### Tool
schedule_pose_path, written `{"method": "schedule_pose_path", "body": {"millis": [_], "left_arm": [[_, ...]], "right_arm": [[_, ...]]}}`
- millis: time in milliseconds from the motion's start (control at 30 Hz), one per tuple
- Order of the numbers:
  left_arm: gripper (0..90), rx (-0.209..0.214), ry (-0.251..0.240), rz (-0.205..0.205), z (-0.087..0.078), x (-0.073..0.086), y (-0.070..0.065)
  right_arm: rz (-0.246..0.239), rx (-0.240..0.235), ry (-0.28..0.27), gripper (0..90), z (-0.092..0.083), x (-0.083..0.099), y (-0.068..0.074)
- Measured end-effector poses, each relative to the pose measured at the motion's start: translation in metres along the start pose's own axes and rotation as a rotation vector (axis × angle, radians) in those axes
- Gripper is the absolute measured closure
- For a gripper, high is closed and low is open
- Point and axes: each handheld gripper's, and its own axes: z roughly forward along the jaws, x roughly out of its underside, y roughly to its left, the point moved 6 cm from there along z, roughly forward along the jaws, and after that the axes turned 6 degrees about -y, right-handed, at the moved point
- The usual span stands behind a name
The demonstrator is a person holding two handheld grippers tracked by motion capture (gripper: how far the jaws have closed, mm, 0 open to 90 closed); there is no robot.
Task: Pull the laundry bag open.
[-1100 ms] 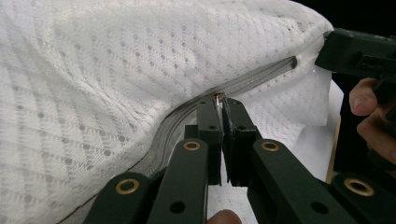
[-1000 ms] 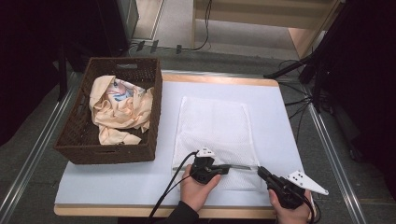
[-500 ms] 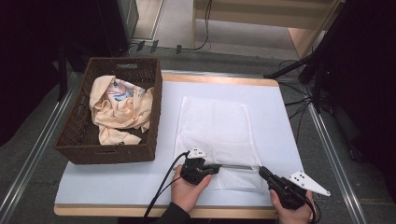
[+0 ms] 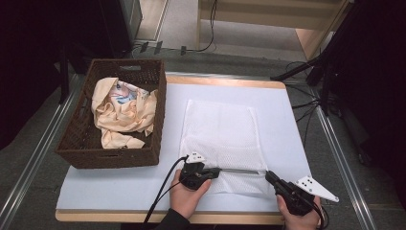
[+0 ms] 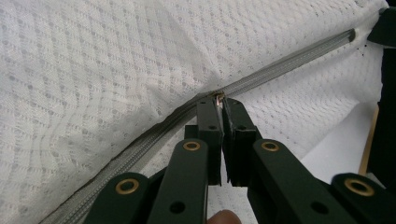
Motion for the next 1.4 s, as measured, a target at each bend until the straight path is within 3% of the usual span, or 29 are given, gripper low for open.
{"method": "schedule_pose_path", "body": {"millis": [300, 433, 1400], "left_arm": [[87.5, -0.029, 0.010, -0.008, -0.007, 0.002, 0.007], [87.5, -0.052, 0.022, 0.014, -0.010, 0.003, 0.010], [87.5, -0.133, 0.001, 0.024, -0.047, 0.013, 0.034]], "right_arm": [[0.001, 0.013, -0.012, 89.3, -0.002, -0.002, -0.004], [0.007, 0.017, -0.007, 89.3, -0.002, -0.001, -0.006], [0.012, 0.023, 0.003, 89.3, -0.003, 0.001, -0.008]]}}
